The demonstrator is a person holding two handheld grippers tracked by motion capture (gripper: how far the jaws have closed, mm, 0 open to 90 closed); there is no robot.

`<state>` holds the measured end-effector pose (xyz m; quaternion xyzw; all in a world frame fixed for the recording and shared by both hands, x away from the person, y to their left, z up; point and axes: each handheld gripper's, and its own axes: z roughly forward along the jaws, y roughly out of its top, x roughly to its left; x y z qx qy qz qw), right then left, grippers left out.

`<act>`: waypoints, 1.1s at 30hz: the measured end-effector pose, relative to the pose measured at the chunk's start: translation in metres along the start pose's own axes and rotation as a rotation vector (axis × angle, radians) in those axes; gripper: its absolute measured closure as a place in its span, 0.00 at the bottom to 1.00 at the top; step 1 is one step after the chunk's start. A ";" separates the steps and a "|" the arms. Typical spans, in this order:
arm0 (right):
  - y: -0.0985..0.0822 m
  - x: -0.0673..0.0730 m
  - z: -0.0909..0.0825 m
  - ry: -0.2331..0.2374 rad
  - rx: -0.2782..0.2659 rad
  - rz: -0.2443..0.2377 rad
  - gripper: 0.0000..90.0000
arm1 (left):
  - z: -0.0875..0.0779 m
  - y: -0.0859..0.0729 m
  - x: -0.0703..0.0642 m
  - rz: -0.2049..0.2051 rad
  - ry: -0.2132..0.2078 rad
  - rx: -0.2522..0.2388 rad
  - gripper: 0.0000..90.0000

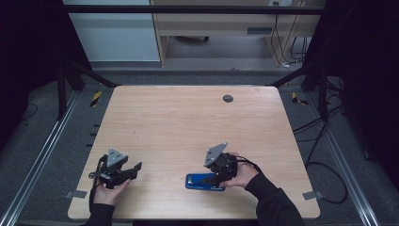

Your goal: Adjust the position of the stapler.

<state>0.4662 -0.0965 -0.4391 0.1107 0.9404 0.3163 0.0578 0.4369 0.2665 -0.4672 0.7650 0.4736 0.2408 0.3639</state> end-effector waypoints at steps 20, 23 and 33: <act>-0.054 0.007 -0.051 -0.281 -0.332 0.303 0.83 | -0.011 0.052 -0.036 0.113 -0.165 -0.090 0.53; -0.061 0.009 -0.054 -0.291 -0.353 0.320 0.87 | -0.011 0.059 -0.042 0.126 -0.176 -0.096 0.53; -0.094 0.018 -0.057 -0.304 -0.339 0.370 1.00 | -0.006 0.082 -0.076 0.217 -0.229 -0.105 0.53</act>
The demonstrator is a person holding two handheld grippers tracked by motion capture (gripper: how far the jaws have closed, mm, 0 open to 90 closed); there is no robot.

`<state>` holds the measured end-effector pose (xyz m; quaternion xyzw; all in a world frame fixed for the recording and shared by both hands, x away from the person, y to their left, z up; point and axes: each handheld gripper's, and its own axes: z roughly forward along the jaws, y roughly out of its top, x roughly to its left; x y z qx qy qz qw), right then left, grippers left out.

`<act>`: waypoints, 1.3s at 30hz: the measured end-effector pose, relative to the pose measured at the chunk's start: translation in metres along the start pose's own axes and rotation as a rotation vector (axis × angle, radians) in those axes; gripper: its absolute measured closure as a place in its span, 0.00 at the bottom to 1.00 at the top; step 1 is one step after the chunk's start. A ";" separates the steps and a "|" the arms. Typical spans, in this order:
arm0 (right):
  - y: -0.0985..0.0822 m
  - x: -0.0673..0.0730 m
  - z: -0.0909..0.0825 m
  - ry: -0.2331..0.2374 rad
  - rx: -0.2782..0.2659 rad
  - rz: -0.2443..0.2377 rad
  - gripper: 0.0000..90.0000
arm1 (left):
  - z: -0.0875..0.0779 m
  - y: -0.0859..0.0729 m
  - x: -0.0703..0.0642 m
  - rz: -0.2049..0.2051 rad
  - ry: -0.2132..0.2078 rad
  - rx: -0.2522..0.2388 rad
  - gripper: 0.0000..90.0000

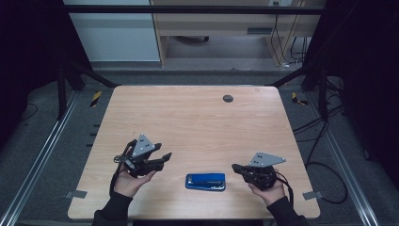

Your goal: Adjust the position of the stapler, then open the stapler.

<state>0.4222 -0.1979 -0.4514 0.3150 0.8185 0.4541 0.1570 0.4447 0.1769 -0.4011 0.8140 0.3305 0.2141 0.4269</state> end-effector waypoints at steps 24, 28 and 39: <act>-0.026 0.014 -0.005 -0.007 0.025 0.048 1.00 | 0.041 0.036 -0.043 0.122 -0.129 0.040 0.54; -0.027 0.019 -0.001 0.012 0.023 0.045 1.00 | 0.042 0.039 -0.048 0.142 -0.140 0.034 0.55; -0.029 0.037 0.012 0.058 0.048 0.035 1.00 | 0.052 0.037 -0.066 0.182 -0.215 0.054 0.59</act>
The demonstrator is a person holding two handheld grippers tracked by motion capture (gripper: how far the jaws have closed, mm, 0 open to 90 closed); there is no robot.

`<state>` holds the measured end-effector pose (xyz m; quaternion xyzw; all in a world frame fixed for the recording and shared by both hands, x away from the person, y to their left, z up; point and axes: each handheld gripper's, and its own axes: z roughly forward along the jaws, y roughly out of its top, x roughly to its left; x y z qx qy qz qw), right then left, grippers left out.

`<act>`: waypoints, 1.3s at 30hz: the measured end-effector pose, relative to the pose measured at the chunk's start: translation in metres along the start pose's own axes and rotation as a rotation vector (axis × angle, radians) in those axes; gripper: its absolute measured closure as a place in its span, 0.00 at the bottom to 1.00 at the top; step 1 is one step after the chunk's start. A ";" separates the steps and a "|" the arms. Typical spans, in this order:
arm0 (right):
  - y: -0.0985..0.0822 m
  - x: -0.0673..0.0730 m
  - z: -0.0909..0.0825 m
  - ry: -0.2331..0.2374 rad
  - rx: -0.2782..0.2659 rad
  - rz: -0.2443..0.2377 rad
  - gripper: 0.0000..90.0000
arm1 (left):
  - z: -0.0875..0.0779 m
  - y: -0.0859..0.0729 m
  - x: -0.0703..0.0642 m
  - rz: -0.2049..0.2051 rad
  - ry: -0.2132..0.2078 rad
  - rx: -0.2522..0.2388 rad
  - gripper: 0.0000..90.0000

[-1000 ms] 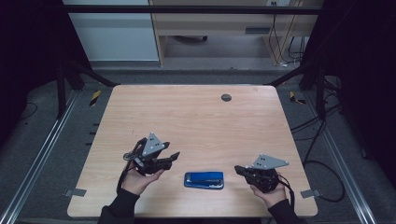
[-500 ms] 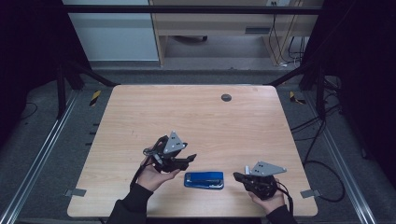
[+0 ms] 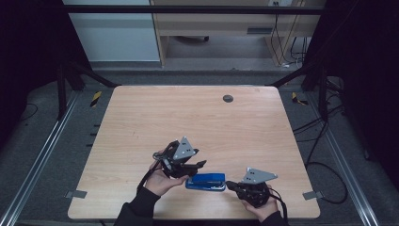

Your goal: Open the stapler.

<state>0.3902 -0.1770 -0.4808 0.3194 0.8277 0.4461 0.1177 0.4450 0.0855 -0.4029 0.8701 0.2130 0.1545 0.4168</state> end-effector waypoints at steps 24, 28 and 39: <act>-0.003 0.001 0.008 0.004 0.023 -0.015 1.00 | 0.042 0.014 -0.010 0.246 -0.218 0.226 0.59; -0.004 0.002 0.010 0.001 0.028 -0.023 1.00 | 0.047 0.014 -0.010 0.271 -0.233 0.259 0.59; -0.003 0.003 0.016 -0.003 0.033 -0.034 1.00 | 0.063 0.010 -0.013 0.314 -0.264 0.341 0.59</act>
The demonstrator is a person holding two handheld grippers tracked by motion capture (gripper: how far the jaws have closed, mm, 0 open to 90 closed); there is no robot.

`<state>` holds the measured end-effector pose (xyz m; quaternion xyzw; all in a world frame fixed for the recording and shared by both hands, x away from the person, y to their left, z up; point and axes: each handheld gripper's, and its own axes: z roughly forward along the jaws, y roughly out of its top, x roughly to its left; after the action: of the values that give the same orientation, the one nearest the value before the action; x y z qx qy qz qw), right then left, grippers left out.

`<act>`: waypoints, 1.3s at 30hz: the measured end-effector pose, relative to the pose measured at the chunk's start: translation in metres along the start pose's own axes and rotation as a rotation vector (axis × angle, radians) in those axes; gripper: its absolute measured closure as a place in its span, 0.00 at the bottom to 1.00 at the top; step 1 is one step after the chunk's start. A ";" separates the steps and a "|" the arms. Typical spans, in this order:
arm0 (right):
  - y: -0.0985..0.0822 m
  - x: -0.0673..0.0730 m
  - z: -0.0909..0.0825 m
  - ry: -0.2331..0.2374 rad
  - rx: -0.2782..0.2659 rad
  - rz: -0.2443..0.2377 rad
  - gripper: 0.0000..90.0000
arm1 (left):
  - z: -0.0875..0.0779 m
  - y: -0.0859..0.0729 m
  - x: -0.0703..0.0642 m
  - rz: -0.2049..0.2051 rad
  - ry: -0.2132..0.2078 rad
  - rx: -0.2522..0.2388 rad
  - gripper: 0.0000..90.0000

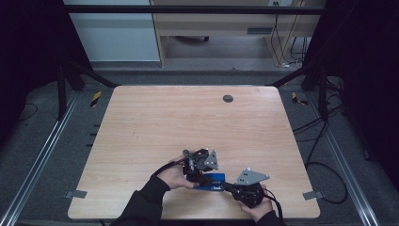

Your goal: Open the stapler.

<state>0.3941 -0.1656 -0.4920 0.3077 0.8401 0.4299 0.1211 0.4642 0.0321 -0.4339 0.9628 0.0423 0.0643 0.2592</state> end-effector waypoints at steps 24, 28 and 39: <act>-0.001 -0.002 0.008 0.007 -0.003 0.007 1.00 | 0.025 0.008 0.003 0.050 -0.054 0.108 0.69; -0.001 -0.002 0.009 0.010 -0.009 0.008 1.00 | 0.025 0.009 0.004 0.049 -0.062 0.116 0.69; -0.002 -0.003 0.010 0.011 -0.021 0.010 1.00 | 0.027 0.016 0.005 0.069 -0.071 0.154 0.70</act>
<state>0.4001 -0.1614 -0.4996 0.3081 0.8347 0.4410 0.1175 0.4737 0.0060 -0.4484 0.9824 0.0045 0.0356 0.1832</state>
